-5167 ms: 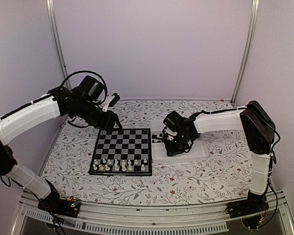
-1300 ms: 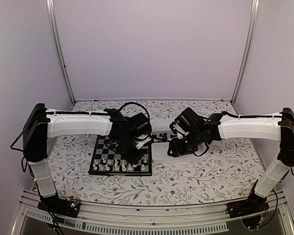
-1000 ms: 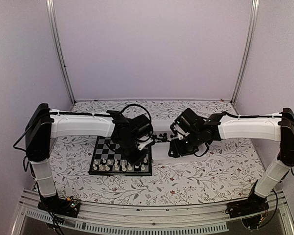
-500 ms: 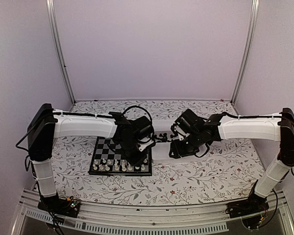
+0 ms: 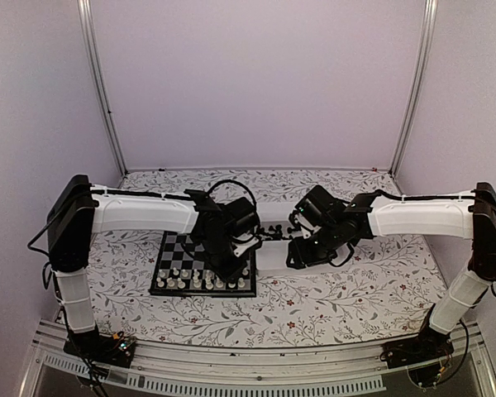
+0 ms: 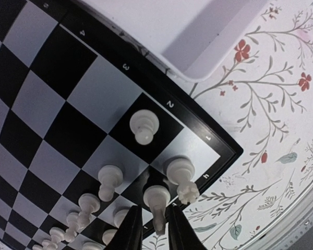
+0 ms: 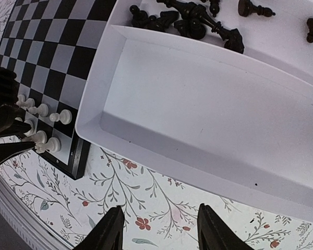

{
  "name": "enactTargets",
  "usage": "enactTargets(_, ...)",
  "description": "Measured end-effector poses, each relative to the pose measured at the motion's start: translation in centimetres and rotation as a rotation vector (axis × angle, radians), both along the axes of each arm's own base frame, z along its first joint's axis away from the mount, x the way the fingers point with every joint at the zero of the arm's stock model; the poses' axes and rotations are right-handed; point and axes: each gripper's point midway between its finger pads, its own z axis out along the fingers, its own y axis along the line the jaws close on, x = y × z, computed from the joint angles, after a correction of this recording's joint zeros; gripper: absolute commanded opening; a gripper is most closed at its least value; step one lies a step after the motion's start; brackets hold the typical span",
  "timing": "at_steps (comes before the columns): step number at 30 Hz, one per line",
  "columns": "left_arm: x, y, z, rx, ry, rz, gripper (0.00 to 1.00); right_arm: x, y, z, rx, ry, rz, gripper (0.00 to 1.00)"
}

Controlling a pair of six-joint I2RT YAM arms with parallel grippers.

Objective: Set up the chess pieces on the board
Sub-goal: Place the chess piece on the chessboard, then reset both arms

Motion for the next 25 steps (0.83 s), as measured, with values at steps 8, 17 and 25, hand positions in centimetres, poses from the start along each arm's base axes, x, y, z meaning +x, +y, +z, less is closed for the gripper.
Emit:
enactTargets(8, 0.3, 1.1, 4.9, -0.03, -0.076, 0.007, 0.34, 1.5, 0.4, 5.2, 0.039, -0.101, -0.003, 0.72)
enactTargets(17, 7.5, 8.0, 20.2, -0.368, -0.405, 0.263, 0.97, 5.7, -4.3, 18.4, 0.168, -0.464, -0.197, 0.99)
enactTargets(25, 11.3, 11.5, 21.4, -0.413, -0.548, 0.415, 0.99, 6.8, -8.9, 24.4, 0.21, -0.691, -0.372, 0.99)
